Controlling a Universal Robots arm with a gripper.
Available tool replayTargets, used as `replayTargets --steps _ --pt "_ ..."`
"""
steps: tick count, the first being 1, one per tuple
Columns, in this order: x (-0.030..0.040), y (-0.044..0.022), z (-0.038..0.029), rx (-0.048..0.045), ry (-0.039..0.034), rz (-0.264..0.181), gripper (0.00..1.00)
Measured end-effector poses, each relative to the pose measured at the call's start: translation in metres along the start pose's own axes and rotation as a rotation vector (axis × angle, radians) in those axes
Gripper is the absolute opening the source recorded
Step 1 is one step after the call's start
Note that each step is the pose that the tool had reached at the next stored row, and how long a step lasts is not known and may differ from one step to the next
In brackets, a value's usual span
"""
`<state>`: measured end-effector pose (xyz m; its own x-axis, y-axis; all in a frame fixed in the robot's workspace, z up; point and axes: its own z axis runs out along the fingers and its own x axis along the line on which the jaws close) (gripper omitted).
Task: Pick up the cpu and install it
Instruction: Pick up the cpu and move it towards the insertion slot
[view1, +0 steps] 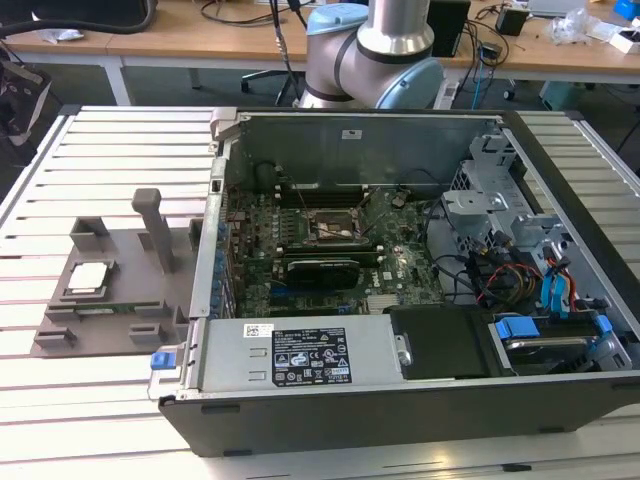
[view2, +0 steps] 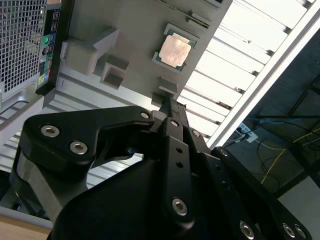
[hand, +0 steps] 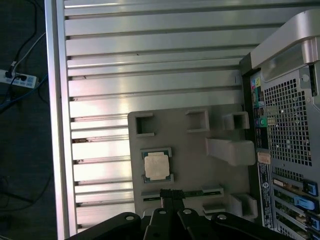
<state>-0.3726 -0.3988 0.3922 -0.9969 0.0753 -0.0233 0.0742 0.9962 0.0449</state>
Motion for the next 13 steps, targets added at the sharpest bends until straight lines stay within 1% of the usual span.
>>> replayTargets --steps 2,4,5,6,7,11,12,13 --pt "0.0000 0.0000 0.0000 0.0000 -0.0001 0.000 0.11" --pt "0.0000 0.0000 0.0000 0.0000 -0.0001 0.000 0.23" --pt "-0.0001 0.0000 0.0000 0.0000 -0.0001 0.000 0.23" --pt "-0.0001 0.0000 0.0000 0.0000 -0.0001 0.000 0.29" --pt "-0.0001 0.0000 0.0000 0.0000 0.0000 0.000 0.42" --pt "-0.0002 0.0000 0.0001 0.0000 -0.0001 0.000 0.66" --pt "-0.0002 0.0000 0.0001 0.0013 -0.0002 0.000 0.66" --pt "-0.0003 0.0000 0.0002 0.0073 -0.0007 0.000 0.66"
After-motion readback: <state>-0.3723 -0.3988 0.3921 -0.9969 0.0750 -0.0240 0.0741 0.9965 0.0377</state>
